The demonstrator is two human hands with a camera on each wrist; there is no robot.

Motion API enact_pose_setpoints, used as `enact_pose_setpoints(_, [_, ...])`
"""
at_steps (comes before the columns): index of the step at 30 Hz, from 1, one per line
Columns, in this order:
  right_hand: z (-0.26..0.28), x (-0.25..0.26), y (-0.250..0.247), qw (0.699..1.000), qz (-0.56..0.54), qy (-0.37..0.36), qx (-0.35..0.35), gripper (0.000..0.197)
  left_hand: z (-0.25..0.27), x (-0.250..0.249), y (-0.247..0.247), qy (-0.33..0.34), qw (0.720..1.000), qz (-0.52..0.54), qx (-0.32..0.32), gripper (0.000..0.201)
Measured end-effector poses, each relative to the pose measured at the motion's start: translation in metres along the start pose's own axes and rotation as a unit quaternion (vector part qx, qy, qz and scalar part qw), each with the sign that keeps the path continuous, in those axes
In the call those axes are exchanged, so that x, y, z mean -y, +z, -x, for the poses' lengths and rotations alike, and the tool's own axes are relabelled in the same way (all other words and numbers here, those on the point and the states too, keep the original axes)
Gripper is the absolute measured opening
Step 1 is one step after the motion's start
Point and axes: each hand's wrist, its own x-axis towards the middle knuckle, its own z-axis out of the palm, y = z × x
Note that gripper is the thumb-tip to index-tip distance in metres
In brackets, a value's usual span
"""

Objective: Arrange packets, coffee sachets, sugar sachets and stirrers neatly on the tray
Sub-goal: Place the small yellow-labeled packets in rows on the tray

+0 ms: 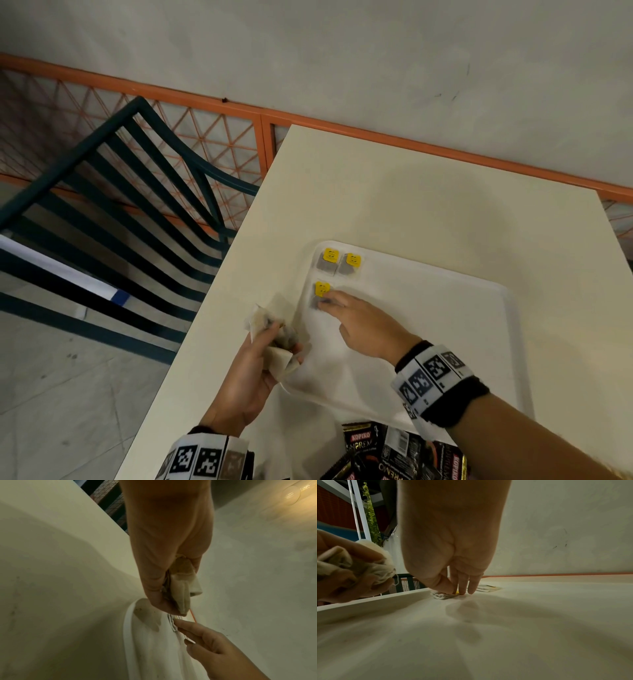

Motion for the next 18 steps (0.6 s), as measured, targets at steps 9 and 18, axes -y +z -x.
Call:
enact_pose_setpoints(9, [-0.009, -0.001, -0.001, 1.0, 0.003, -0.006, -0.009, 0.054, 0.0, 0.0, -0.002, 0.002, 1.0, 0.004, 0.007, 0.016])
enact_pose_setpoints(18, [-0.004, 0.036, 0.004, 0.952, -0.278, 0.013, -0.126, 0.034, -0.002, 0.001, 0.006, -0.018, 0.997, -0.044, 0.053, 0.021])
